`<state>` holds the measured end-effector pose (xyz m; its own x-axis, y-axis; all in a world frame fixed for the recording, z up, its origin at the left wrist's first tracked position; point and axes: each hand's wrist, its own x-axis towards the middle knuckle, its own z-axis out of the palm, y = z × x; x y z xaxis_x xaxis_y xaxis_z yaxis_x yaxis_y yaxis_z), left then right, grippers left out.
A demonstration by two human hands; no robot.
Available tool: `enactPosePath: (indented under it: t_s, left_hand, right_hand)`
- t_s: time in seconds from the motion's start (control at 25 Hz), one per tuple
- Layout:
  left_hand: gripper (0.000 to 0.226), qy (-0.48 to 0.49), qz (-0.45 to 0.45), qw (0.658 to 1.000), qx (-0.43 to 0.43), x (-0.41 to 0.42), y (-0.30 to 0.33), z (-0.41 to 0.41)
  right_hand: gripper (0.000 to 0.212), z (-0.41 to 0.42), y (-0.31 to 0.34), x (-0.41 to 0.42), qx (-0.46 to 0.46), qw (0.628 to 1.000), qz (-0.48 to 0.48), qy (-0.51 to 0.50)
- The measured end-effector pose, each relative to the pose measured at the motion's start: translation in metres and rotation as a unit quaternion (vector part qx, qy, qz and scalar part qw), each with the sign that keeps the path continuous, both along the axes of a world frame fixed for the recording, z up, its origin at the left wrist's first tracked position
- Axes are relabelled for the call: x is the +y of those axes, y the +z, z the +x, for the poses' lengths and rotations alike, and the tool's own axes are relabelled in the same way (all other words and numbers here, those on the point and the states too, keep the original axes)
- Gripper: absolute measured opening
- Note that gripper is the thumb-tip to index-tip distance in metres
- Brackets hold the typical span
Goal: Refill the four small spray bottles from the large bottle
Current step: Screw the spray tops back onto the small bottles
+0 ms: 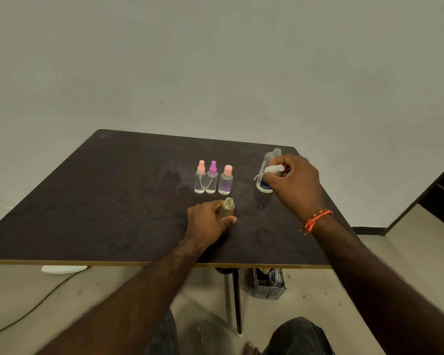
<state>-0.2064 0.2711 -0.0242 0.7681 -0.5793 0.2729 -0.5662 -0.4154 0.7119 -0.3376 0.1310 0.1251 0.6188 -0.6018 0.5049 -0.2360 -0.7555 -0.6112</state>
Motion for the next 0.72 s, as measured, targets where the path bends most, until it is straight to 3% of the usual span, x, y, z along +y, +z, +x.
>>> enactPosePath:
  t_s: [0.16, 0.52, 0.72]
  left_hand:
    - [0.041, 0.01, -0.004, 1.0, 0.002, 0.001, 0.001, -0.002]
    - [0.036, 0.003, -0.019, 1.0, 0.012, 0.003, 0.0, -0.004]
    - [0.035, 0.0, -0.027, 1.0, 0.015, 0.005, 0.003, -0.006]
  right_hand:
    - [0.01, 0.016, -0.005, 0.022, 0.075, 0.995, 0.023, 0.067]
    - [0.015, 0.035, -0.036, 0.025, 0.147, 0.982, 0.063, 0.096]
    - [0.024, 0.051, -0.048, 0.025, 0.219, 0.967, 0.009, 0.129]
